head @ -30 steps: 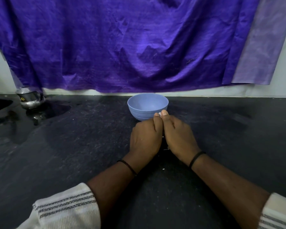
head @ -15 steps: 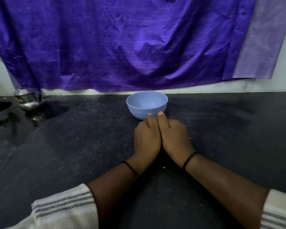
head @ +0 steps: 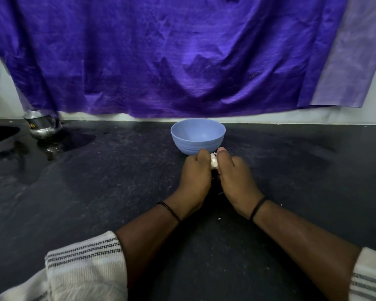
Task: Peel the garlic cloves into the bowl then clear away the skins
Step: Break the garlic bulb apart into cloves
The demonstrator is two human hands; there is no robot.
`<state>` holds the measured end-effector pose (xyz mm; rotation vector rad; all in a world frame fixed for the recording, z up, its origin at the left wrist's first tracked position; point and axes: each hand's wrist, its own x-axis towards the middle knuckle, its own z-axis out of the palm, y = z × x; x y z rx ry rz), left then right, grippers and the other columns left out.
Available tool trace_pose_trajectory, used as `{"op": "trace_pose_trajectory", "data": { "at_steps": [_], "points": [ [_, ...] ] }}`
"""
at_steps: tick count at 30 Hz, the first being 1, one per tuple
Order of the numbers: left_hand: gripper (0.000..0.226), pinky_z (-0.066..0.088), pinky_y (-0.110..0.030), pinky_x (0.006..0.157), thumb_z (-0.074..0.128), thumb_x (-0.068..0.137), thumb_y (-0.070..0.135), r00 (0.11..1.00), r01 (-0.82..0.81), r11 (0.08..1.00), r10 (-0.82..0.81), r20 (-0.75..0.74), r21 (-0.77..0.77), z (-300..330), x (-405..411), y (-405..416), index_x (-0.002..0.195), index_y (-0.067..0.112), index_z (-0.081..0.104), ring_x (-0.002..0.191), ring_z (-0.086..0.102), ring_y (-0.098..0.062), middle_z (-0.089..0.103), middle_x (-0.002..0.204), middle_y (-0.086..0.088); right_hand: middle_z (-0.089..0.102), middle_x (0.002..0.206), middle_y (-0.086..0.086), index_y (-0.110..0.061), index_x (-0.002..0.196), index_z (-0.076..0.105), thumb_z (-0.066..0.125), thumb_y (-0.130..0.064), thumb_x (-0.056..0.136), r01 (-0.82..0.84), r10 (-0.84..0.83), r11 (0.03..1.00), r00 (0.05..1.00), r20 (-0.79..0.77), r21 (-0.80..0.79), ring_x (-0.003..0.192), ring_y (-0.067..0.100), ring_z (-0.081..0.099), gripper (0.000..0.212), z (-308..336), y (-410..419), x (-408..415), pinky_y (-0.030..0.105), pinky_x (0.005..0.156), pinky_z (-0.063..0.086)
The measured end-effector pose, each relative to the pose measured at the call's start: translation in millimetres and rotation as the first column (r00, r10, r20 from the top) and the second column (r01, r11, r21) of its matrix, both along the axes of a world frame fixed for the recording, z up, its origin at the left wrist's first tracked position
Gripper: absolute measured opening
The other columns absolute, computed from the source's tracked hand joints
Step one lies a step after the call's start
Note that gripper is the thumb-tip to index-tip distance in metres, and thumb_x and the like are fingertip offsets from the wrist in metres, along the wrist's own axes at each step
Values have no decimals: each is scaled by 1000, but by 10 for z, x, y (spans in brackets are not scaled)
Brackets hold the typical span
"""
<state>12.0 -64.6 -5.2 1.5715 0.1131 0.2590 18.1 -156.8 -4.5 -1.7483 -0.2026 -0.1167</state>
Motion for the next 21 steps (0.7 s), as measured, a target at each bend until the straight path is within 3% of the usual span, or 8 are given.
{"op": "trace_pose_trajectory", "data": {
  "at_steps": [4,6,12,17,21],
  "points": [
    [40,36,-33,56,38,99,22,996,-1,982,-15,84,191,15,87,110,66,14,58,58,49,-18,57,62,-6,39,44,-12,-17,64,46,35,-40,106,-196,207,978,962,-176,77,38,3,33,49,134,-112,25,17,38,28],
    [41,35,-33,56,38,100,28,996,22,974,-41,79,224,4,125,157,66,15,58,56,48,-18,56,61,-6,38,50,-8,-16,68,47,35,-44,105,-264,272,962,932,-239,68,41,5,30,48,167,-160,39,15,35,24],
    [46,32,-23,48,35,103,31,988,154,974,-153,-19,169,13,171,266,67,14,58,49,45,-10,54,57,0,48,62,-3,-11,83,58,36,-38,106,-374,388,922,878,-279,105,51,9,39,41,99,-231,112,18,35,21],
    [46,30,-28,51,37,103,39,991,132,951,-128,-31,279,3,200,332,67,17,57,48,42,-8,52,54,7,64,78,8,-8,97,63,43,-15,102,-349,368,930,876,-311,118,57,10,50,22,152,-312,128,17,35,29],
    [49,28,-27,51,36,104,44,987,162,937,-152,-58,309,1,196,353,67,17,53,44,38,-8,46,49,9,64,81,10,-8,102,64,52,-9,99,-352,383,923,872,-305,153,58,10,54,12,134,-346,168,18,38,36]
  ]
}}
